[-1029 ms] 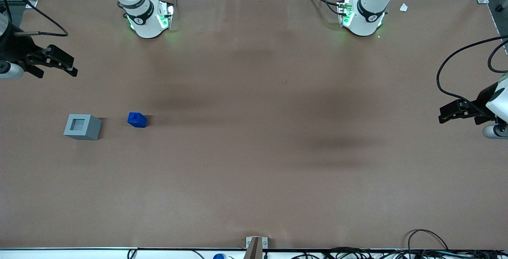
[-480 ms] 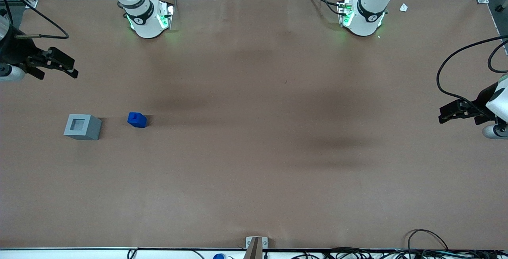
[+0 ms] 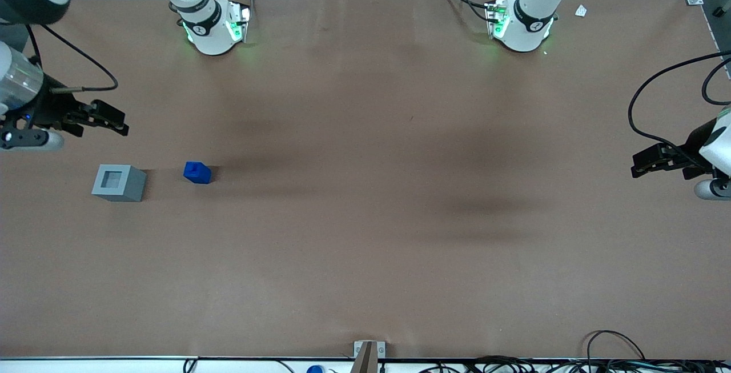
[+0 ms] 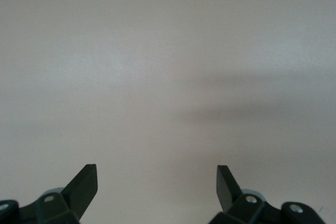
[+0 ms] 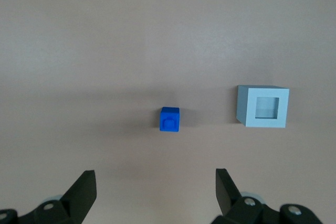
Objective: Insert blue part into gray base with right arm
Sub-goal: 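Move the open right gripper down over the blue block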
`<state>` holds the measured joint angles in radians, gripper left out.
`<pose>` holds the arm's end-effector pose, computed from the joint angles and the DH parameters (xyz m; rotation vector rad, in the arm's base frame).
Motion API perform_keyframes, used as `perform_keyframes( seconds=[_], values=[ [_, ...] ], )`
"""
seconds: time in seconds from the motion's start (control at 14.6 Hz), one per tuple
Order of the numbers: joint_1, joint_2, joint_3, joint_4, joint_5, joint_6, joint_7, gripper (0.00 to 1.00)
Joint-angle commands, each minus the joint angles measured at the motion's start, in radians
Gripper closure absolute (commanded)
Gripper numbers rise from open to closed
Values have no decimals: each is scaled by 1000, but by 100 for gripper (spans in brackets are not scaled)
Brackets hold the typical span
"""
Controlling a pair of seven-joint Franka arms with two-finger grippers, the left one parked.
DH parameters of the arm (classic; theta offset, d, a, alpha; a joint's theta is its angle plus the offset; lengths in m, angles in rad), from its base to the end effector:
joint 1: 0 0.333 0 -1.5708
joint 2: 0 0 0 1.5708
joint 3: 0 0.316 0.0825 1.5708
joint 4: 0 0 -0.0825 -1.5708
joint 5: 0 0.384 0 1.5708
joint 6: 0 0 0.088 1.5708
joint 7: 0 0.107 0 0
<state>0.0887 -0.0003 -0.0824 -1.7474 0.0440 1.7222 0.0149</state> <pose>0.5602 0.0076 0.5538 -3.0981 0.0244 0.0393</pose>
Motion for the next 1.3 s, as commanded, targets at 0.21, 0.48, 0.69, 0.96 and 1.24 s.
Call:
perform_keyframes(
  seconds=[0.21, 0.48, 0.69, 0.96, 1.24],
  values=[
    [-14, -23, 9, -216, -3, 222, -1, 0],
    [-9, -21, 9, -374, -3, 411, -1, 0],
    [-4, -21, 9, -460, -3, 513, 2, 0],
    [-7, 25, 10, -477, 8, 520, 17, 4],
    [-6, 75, 10, -477, 31, 530, 27, 9]
  ],
)
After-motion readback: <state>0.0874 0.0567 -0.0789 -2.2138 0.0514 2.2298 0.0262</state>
